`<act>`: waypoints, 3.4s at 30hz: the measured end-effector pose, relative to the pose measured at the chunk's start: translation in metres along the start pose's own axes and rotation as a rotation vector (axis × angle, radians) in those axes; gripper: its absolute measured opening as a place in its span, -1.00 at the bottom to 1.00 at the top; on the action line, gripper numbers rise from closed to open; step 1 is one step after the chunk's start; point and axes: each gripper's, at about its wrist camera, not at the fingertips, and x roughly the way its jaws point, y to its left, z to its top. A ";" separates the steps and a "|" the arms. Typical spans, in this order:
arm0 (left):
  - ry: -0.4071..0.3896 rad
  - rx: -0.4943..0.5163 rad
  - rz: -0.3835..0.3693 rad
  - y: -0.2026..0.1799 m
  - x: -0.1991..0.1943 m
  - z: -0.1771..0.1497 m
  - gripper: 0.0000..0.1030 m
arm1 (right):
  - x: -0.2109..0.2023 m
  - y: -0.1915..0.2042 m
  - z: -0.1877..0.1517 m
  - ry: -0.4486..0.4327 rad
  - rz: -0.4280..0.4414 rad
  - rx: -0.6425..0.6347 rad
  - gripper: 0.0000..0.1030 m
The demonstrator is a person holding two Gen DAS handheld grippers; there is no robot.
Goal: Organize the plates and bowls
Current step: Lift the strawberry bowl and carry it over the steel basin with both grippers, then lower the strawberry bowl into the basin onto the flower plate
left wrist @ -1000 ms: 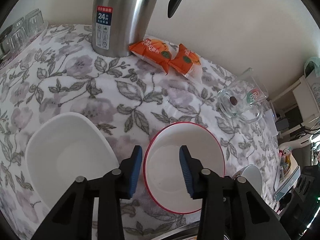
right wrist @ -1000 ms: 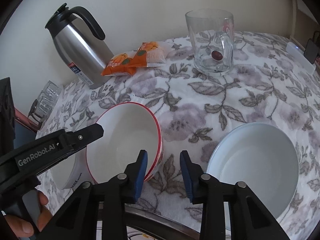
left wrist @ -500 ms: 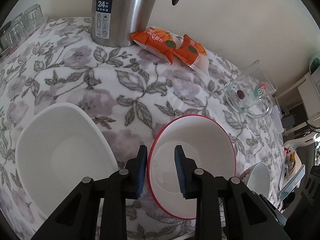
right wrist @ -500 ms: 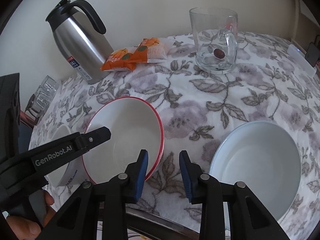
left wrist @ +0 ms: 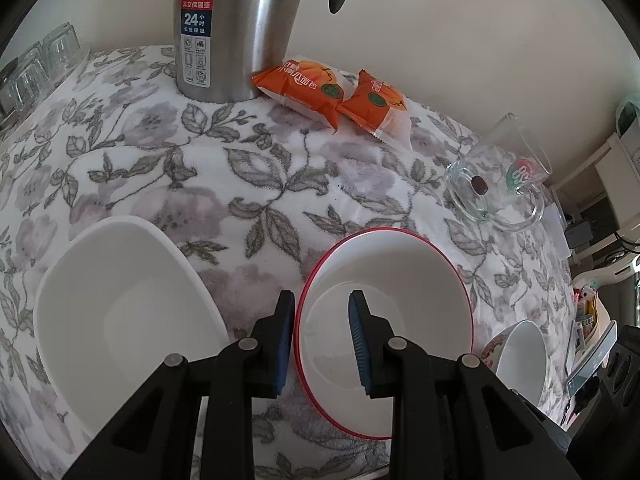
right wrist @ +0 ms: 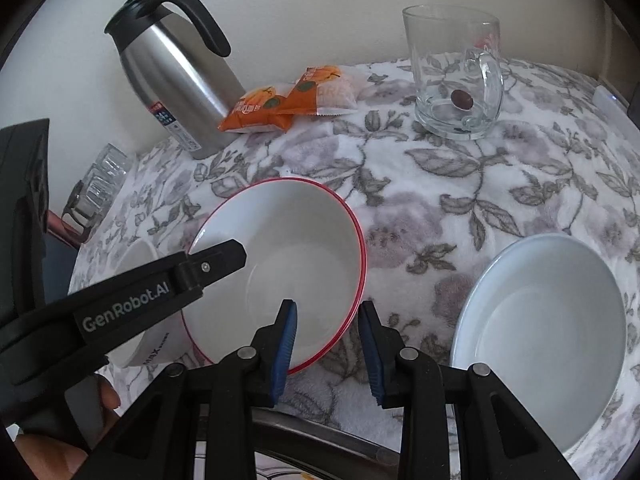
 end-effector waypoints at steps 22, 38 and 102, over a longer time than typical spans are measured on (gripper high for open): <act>-0.125 0.030 -0.028 -0.021 -0.070 0.002 -0.44 | -0.064 0.017 0.010 -0.134 0.001 -0.044 -0.34; -0.183 0.033 -0.066 -0.030 -0.116 -0.017 -0.44 | -0.123 0.030 -0.002 -0.202 0.007 -0.078 -0.34; 0.021 0.052 -0.025 -0.004 -0.099 -0.134 -0.44 | -0.112 0.024 -0.114 0.016 -0.080 -0.148 -0.34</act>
